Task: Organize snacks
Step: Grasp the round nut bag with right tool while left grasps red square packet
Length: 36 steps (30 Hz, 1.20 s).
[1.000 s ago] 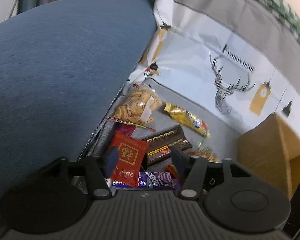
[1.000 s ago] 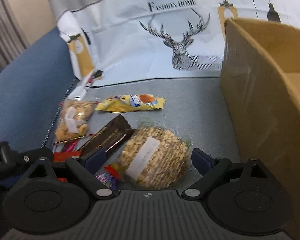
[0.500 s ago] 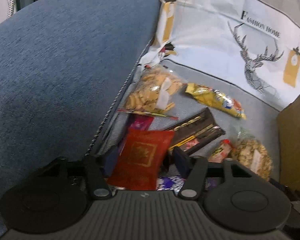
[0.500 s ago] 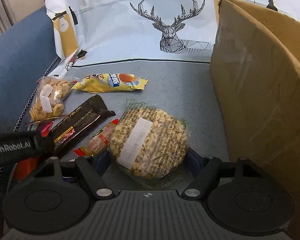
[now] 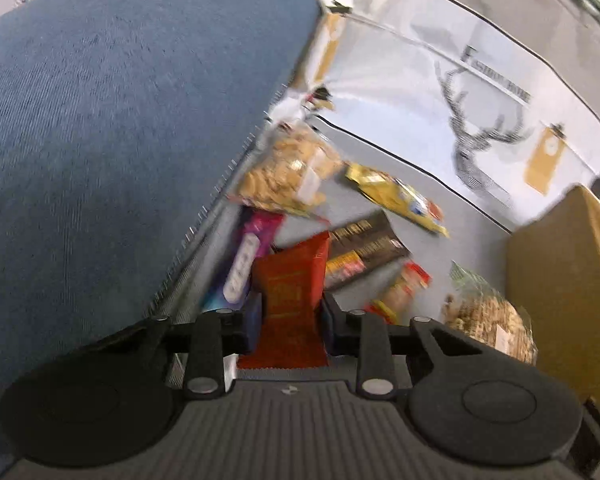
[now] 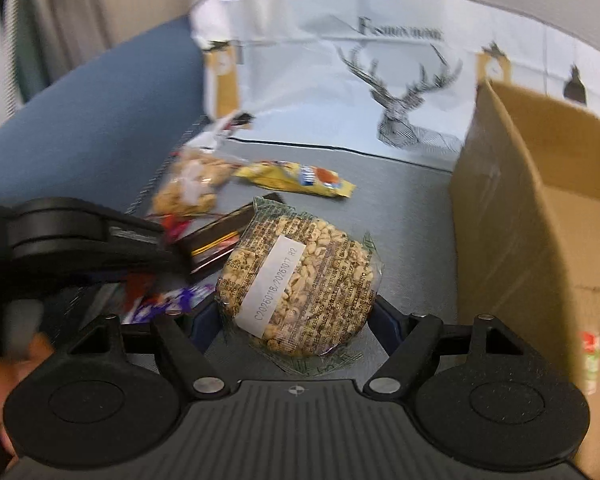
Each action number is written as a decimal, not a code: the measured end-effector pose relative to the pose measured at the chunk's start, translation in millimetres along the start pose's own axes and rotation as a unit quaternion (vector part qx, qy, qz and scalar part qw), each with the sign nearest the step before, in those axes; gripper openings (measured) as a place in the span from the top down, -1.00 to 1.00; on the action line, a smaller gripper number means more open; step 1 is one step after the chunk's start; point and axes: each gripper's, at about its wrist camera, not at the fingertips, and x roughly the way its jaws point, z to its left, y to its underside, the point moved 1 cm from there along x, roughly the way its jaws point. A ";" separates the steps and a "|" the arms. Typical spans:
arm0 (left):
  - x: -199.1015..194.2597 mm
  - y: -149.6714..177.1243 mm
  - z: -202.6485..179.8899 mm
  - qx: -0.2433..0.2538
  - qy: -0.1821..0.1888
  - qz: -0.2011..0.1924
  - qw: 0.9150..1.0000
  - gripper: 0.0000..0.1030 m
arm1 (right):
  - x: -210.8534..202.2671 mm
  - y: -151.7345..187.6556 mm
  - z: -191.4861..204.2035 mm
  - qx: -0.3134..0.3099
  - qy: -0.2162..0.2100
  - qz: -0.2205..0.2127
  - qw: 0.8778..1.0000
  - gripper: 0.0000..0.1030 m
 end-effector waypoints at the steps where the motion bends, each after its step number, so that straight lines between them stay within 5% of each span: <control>1: -2.2 1.9 -1.1 0.003 0.009 0.005 1.000 0.39 | -8.1 0.0 1.0 -0.004 -0.003 0.005 1.000 -0.52; 7: -20.3 8.1 7.2 0.026 0.088 0.047 0.995 0.62 | -54.8 21.0 0.6 -0.016 -0.037 0.031 0.999 -0.52; 11: -17.8 16.8 27.5 -0.031 0.139 0.089 0.986 0.63 | -63.1 48.3 -0.5 -0.010 -0.047 0.044 0.998 -0.52; 16: -3.9 19.9 36.5 -0.062 0.145 0.132 0.979 0.63 | -47.3 71.5 4.5 -0.022 -0.051 0.080 0.995 -0.52; 23: 7.7 20.1 33.3 -0.035 0.098 0.145 0.984 0.52 | -21.9 80.6 3.9 -0.021 -0.040 0.113 0.993 -0.53; 30: 3.9 22.1 20.5 -0.045 0.124 0.137 0.982 -0.11 | -19.8 78.2 7.9 -0.030 -0.028 0.110 0.993 -0.54; 36: 12.7 26.8 -3.2 -0.025 0.082 0.131 0.988 -0.27 | -18.1 78.2 8.4 -0.022 -0.007 0.120 0.993 -0.58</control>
